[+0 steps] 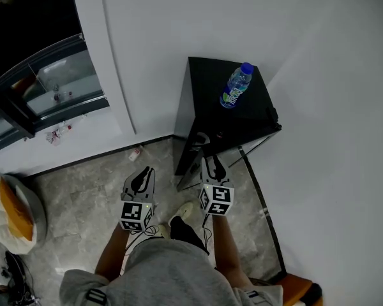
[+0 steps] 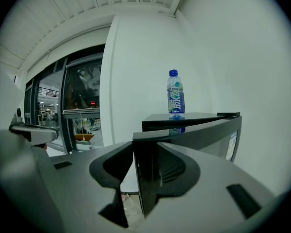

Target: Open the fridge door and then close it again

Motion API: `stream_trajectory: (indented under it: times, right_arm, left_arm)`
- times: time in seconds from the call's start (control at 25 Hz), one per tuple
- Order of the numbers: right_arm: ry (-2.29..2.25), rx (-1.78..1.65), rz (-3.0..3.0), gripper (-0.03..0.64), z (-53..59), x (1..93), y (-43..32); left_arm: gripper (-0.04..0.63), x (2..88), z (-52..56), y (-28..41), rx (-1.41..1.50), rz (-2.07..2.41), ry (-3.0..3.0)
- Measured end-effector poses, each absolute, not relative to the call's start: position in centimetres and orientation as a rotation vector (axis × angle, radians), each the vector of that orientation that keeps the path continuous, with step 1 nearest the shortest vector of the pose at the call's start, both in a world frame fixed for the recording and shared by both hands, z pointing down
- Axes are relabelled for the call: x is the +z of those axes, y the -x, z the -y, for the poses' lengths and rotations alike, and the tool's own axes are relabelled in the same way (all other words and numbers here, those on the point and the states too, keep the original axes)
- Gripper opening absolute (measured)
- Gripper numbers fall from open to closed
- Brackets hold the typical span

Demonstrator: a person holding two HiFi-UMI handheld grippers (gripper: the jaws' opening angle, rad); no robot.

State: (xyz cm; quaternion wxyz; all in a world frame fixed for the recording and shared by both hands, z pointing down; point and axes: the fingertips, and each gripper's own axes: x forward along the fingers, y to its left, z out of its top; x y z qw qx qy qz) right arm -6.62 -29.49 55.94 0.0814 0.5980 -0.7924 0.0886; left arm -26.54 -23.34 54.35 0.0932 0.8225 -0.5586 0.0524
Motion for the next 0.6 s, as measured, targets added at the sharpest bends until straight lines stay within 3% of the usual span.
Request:
stream_trajectory:
  times: [0.6]
  right_arm:
    - [-1.743,0.290,2.398,0.160,33.1,56.0,8.1]
  left_arm:
    - [0.043,54.4,25.5,27.4,0.149,1.720,-2.398]
